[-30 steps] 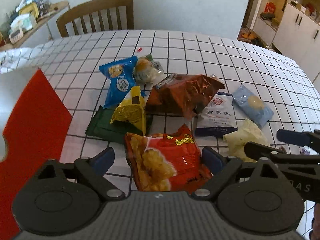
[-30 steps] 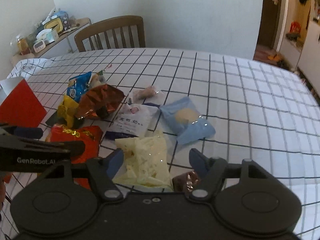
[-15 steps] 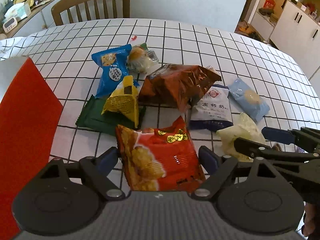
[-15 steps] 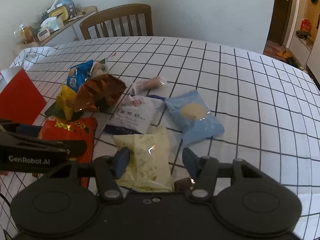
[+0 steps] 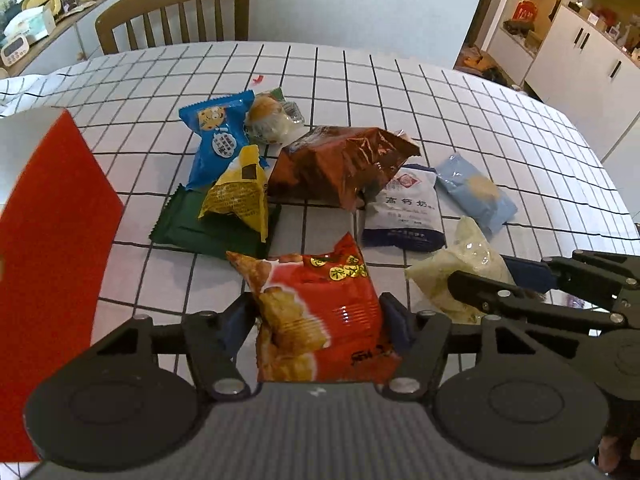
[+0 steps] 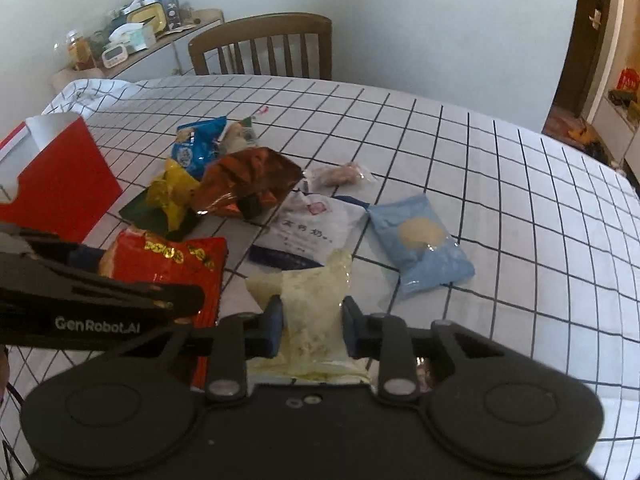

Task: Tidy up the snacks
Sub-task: 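Grasp the red chip bag with the left tool while the right tool grasps the yellow bread bag, then carry the red chip bag and yellow bread bag over the red box with both tools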

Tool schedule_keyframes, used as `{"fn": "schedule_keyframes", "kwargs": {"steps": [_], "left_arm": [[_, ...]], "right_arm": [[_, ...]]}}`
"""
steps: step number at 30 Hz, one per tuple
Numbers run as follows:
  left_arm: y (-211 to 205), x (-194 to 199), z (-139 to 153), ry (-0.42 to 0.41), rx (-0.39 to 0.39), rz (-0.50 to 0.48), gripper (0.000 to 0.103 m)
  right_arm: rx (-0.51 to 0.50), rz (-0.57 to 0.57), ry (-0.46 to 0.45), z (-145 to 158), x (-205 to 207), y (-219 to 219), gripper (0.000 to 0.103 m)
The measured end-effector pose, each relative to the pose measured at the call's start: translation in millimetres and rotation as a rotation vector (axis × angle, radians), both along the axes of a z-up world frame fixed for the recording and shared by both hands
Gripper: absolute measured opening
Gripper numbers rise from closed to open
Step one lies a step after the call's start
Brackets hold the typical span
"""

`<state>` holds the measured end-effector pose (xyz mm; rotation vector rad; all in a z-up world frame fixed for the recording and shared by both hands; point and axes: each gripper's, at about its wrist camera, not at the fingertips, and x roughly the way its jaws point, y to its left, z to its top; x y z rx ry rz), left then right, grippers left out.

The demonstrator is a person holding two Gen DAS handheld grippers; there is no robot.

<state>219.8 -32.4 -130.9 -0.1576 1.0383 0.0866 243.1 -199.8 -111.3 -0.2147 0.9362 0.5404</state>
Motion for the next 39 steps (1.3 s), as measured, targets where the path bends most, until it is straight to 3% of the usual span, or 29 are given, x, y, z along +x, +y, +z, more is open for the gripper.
{"fn": "schedule_keyframes", "kwargs": {"steps": [20, 28, 39], "left_arm": [[34.8, -79.6, 95.4, -0.137, 0.007, 0.072, 0.067], [74.0, -99.7, 124.0, -0.166, 0.031, 0.06, 0.067], [168.0, -125.3, 145.1, -0.201, 0.046, 0.068, 0.067]], "right_arm": [[0.105, 0.063, -0.069, 85.0, -58.1, 20.6, 0.027], [0.139, 0.1, -0.114, 117.6, -78.2, 66.0, 0.027], [0.143, 0.11, -0.135, 129.6, -104.7, 156.4, 0.027]]}}
